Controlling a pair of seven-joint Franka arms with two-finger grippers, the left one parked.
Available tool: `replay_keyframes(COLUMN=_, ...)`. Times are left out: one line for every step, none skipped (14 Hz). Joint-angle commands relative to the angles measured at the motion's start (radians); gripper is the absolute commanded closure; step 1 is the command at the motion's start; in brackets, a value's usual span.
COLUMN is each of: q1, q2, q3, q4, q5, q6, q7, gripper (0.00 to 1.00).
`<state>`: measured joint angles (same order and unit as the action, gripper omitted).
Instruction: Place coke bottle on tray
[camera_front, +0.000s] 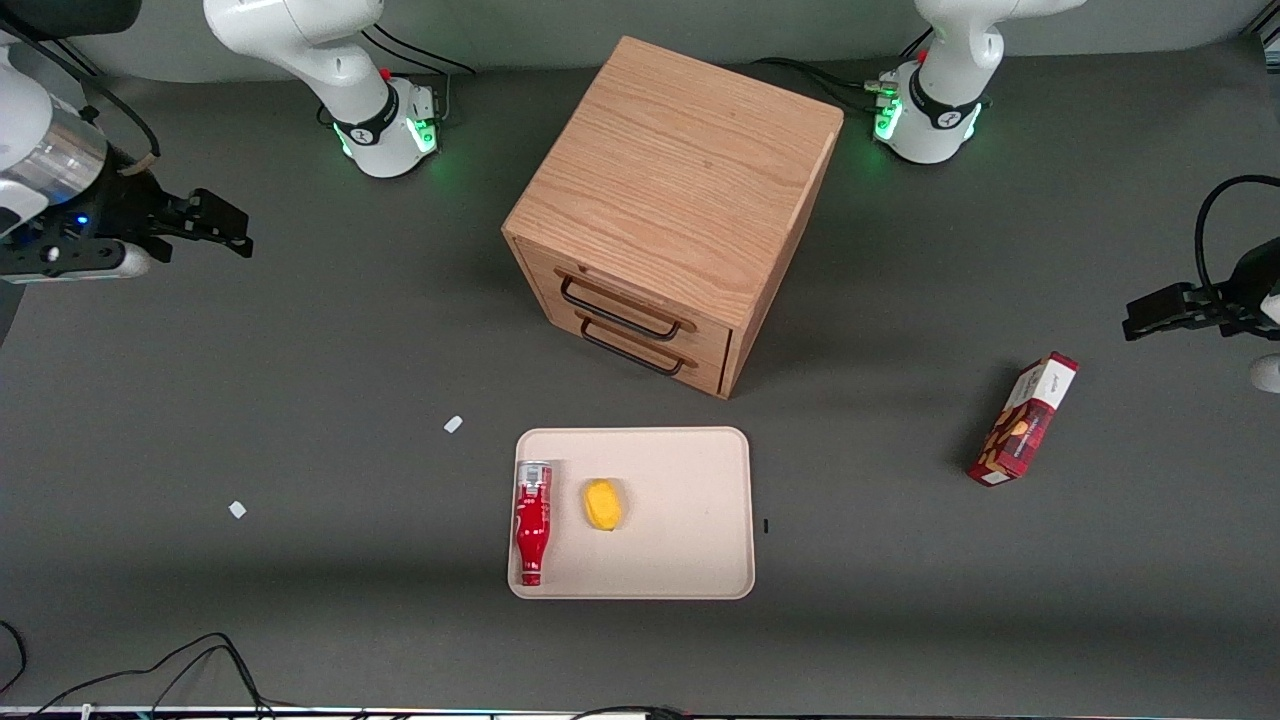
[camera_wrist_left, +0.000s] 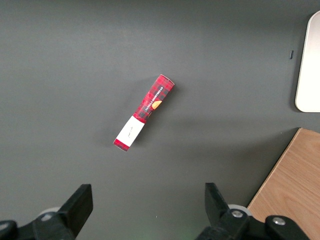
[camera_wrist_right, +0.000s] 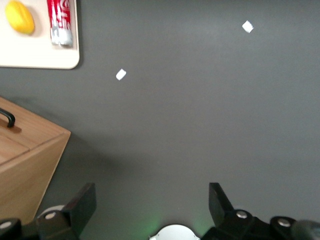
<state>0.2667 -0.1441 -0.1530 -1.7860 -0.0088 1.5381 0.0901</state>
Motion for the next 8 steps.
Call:
replay_keyframes(q1=-0.004, q2=-0.04, q3=0.001, q4=-0.075, q5=0.024, q6=-0.006, q7=-0.027, gripper=0.0)
replay_keyframes(q1=-0.017, q2=-0.045, q3=0.01, q4=-0.075, q5=0.024, q6=-0.013, q7=-0.027, gripper=0.0)
replay_keyframes(q1=-0.02, q2=-0.034, q3=0.016, q4=-0.067, q5=0.024, q6=-0.019, q7=-0.029, gripper=0.0)
replay_keyframes(q1=-0.02, q2=-0.032, q3=0.017, q4=-0.067, q5=0.024, q6=-0.019, q7=-0.029, gripper=0.0)
replay_keyframes(q1=-0.02, q2=-0.032, q3=0.017, q4=-0.061, q5=0.024, q6=-0.022, q7=-0.027, gripper=0.0)
replay_keyframes(q1=-0.02, q2=-0.026, q3=0.017, q4=-0.037, q5=0.024, q6=-0.024, q7=-0.024, gripper=0.0)
replay_keyframes(q1=-0.023, q2=-0.017, q3=0.017, q4=-0.017, q5=0.024, q6=-0.027, q7=-0.023, gripper=0.0)
replay_keyframes(q1=-0.023, q2=-0.014, q3=0.015, q4=-0.012, q5=0.024, q6=-0.048, q7=-0.027, gripper=0.0)
